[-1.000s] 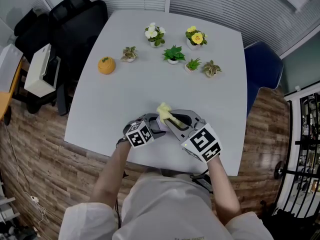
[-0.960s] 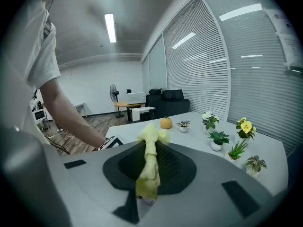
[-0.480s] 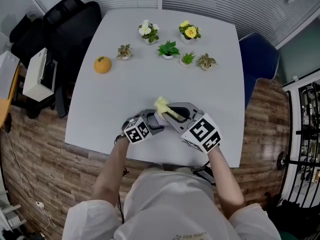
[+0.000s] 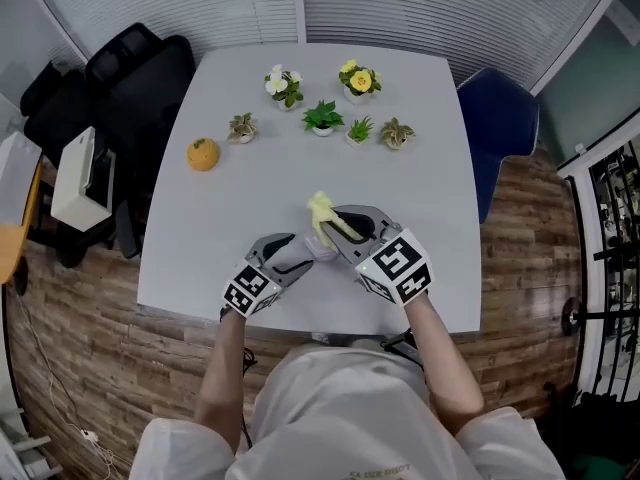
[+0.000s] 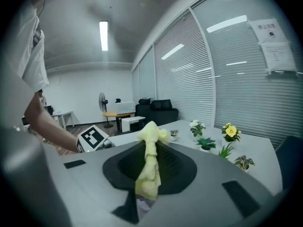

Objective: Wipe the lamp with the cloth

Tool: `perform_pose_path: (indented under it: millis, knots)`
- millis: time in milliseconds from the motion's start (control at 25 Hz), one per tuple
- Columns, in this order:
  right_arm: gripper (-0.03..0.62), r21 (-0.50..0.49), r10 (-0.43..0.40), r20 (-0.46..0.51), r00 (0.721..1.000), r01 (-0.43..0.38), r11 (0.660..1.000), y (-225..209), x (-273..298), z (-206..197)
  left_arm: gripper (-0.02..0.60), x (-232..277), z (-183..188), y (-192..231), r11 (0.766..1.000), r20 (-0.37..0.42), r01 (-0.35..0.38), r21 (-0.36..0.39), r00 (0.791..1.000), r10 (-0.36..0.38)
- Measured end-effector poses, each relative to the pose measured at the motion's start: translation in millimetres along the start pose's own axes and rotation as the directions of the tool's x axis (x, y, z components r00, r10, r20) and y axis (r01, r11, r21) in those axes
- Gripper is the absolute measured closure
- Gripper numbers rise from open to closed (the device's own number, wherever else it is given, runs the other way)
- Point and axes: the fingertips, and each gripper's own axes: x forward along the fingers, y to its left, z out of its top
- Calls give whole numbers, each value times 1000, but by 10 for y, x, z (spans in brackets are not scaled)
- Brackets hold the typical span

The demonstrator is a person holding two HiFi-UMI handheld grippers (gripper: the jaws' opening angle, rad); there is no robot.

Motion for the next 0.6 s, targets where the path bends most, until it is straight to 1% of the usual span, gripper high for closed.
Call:
perform_pose_path:
  millis: [80, 120, 200, 280, 320, 400, 440, 480, 520, 600]
  knots:
    - [530, 57, -64, 74, 995, 59, 997, -75, -146, 138, 296, -165, 215, 11, 996, 93, -47, -76, 994, 54]
    - [531, 89, -94, 107, 990, 84, 992, -103, -229, 189, 311, -244, 323, 6, 992, 133, -70, -102, 988, 83]
    - [531, 141, -144, 153, 978, 123, 982, -130, -389, 245, 403, -386, 537, -13, 985, 197, -116, -130, 970, 140]
    - [531, 158, -191, 167, 967, 165, 974, -135, -515, 252, 460, -523, 742, -4, 974, 248, -170, -147, 947, 202]
    - [531, 161, -215, 168, 962, 188, 969, -132, -569, 245, 495, -596, 828, 23, 965, 263, -207, -161, 933, 245]
    - [531, 172, -258, 168, 952, 229, 958, -115, -673, 218, 577, -736, 943, 109, 930, 256, -306, -202, 900, 352]
    - [531, 178, -276, 168, 946, 246, 953, -100, -719, 198, 578, -791, 984, 139, 911, 240, -346, -222, 886, 396]
    - [531, 179, -292, 166, 942, 262, 948, -83, -755, 173, 578, -835, 1029, 147, 898, 228, -369, -240, 878, 422]
    - [531, 177, -306, 162, 938, 277, 944, -64, -780, 147, 580, -870, 1085, 137, 890, 223, -377, -256, 873, 434]
    - [531, 168, -327, 152, 933, 301, 939, -29, -808, 101, 580, -921, 1215, 87, 887, 232, -376, -269, 869, 438]
